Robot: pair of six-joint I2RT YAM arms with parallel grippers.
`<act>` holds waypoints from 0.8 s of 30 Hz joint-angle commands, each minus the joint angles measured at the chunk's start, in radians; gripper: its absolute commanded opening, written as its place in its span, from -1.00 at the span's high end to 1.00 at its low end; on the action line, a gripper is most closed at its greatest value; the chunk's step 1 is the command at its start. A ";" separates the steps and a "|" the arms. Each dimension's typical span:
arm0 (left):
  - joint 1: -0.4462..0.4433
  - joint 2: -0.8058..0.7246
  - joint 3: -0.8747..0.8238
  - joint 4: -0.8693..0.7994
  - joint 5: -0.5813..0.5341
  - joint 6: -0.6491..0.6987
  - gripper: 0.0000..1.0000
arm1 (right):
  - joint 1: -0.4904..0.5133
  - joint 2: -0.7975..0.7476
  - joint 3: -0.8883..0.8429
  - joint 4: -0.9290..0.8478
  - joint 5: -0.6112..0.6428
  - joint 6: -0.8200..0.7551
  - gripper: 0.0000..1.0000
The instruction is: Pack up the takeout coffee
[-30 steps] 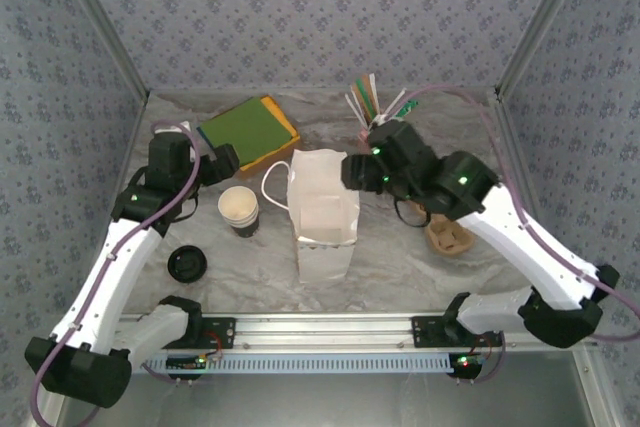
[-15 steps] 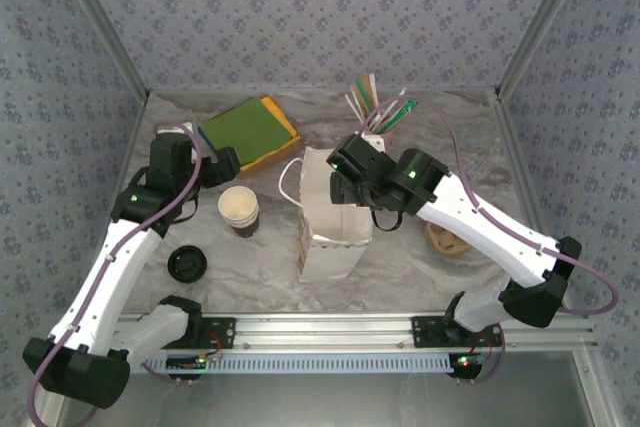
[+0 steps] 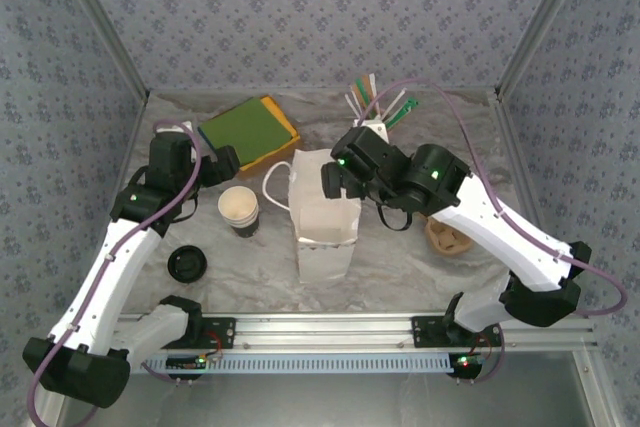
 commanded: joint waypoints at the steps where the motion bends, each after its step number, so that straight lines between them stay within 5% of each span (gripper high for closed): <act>1: -0.006 0.011 0.045 -0.003 -0.022 0.022 -0.99 | 0.041 -0.044 0.015 0.000 0.072 -0.017 -0.99; 7: -0.006 0.017 0.053 -0.006 -0.024 0.024 -1.00 | 0.098 -0.094 -0.006 0.018 0.130 -0.038 -1.00; 14: -0.009 0.034 0.059 -0.010 -0.013 0.013 -0.99 | 0.064 -0.098 -0.178 0.008 -0.003 0.109 -0.92; 19: -0.012 0.034 0.064 -0.022 -0.016 0.015 -0.99 | 0.040 -0.100 -0.302 0.096 -0.071 0.158 -0.73; 24: -0.014 0.036 0.069 -0.029 -0.021 0.017 -0.99 | 0.010 -0.050 -0.299 0.107 -0.082 0.134 -0.24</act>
